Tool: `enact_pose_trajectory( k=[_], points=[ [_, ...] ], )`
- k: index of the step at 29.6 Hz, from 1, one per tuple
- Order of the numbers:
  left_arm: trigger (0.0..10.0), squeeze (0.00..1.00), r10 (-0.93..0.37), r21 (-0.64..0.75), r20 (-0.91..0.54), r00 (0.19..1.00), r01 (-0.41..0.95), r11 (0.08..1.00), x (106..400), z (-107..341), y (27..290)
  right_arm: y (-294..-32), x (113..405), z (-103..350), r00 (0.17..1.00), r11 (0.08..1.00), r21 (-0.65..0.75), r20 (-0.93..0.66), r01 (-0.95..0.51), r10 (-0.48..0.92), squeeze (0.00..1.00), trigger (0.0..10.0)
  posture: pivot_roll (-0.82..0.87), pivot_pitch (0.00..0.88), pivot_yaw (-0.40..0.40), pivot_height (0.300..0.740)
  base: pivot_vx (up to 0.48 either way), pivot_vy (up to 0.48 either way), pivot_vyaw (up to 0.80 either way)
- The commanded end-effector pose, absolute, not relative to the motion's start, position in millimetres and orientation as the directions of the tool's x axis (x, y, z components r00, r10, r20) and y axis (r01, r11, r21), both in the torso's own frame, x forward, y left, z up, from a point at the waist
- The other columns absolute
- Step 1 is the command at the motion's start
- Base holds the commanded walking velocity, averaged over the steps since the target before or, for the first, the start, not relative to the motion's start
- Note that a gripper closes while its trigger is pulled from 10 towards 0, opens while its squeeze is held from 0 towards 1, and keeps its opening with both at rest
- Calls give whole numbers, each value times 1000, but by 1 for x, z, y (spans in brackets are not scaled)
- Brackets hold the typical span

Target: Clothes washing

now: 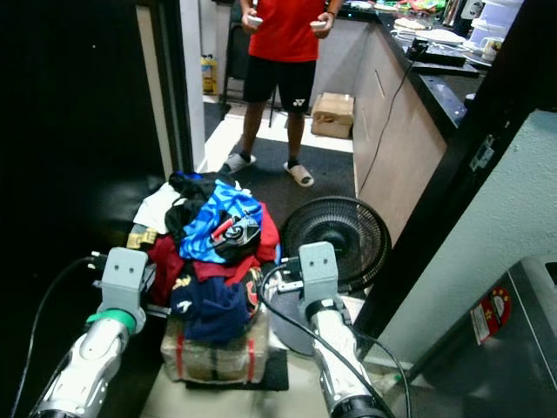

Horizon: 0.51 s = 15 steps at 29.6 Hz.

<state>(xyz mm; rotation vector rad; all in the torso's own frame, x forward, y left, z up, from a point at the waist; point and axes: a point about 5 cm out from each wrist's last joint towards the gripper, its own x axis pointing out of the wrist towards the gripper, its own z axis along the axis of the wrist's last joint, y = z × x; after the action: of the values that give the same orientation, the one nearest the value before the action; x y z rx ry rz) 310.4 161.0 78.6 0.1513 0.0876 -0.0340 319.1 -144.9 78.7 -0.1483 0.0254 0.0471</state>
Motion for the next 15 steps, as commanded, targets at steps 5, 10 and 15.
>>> enact_pose_trajectory(
  k=[5,10,15],
  points=[
    [10000,0,-36,138,-136,990,55,989,308,70,160,-150,311,66,998,990,-142,-64,-24,15,0,10000,9,3,-11,740,0,0,0],
    [10000,0,-38,140,-131,991,56,989,309,71,159,-148,311,68,998,990,-136,-55,-29,22,0,10000,10,2,-12,740,0,0,0],
    [10000,0,-25,135,-93,995,38,990,312,77,159,-142,314,75,999,991,-127,-20,-48,46,0,10000,13,1,-17,740,175,0,0]
  ],
)
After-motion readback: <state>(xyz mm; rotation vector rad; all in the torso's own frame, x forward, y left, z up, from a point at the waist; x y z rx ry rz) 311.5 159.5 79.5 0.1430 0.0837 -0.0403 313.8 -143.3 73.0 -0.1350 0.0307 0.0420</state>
